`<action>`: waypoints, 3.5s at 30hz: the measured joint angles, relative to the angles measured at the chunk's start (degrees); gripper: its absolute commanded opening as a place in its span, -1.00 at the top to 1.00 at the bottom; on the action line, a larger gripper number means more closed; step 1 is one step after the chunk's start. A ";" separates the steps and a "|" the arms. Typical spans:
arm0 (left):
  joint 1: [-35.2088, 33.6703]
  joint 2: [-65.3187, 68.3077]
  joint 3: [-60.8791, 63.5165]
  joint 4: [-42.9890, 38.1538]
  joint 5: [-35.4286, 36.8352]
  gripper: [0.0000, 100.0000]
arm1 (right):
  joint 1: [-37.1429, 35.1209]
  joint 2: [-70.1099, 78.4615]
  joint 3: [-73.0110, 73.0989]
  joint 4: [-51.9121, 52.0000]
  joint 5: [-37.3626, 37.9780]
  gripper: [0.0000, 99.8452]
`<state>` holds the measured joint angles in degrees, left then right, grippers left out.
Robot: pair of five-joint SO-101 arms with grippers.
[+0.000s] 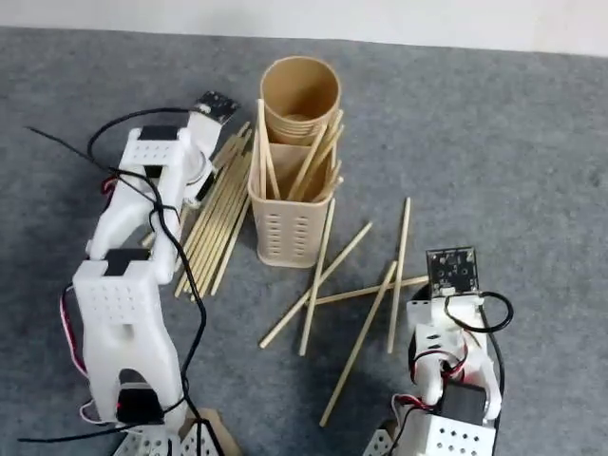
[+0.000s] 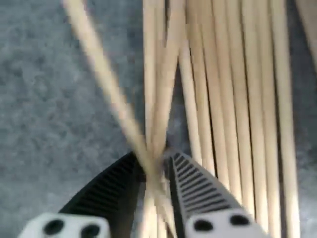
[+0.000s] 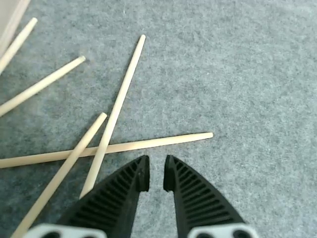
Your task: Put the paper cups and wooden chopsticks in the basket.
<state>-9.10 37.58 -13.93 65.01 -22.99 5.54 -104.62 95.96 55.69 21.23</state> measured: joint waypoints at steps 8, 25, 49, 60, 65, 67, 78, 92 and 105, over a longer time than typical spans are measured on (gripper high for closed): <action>-0.09 0.79 -4.40 3.69 -0.09 0.99 | 0.00 0.00 0.00 0.00 0.00 0.87; 2.64 -1.41 -35.69 26.46 4.22 0.99 | 0.00 0.00 0.00 0.00 0.00 0.87; 32.35 -17.67 -80.62 31.21 22.59 0.99 | 0.00 0.00 0.00 0.00 0.00 0.87; 39.03 -17.67 -80.62 32.00 21.10 0.99 | 0.00 0.00 0.00 0.00 0.00 0.87; 35.87 -15.91 -80.70 29.71 21.01 0.99 | 0.00 0.00 0.00 0.00 0.00 0.87; 34.90 -13.54 -80.70 28.40 21.01 0.98 | 0.00 0.00 0.00 0.00 0.00 0.87; 33.76 -9.67 -80.62 26.29 21.01 0.88 | 0.00 0.00 0.00 0.00 0.00 0.87; 33.93 -9.67 -80.62 26.29 21.01 0.76 | 0.00 0.00 0.00 0.00 0.00 0.87; 33.58 -12.31 -80.62 26.29 21.01 0.76 | 0.00 0.00 0.00 0.00 0.00 0.87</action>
<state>24.48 25.27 -94.55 91.30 -1.98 5.54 -104.62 95.96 55.69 21.23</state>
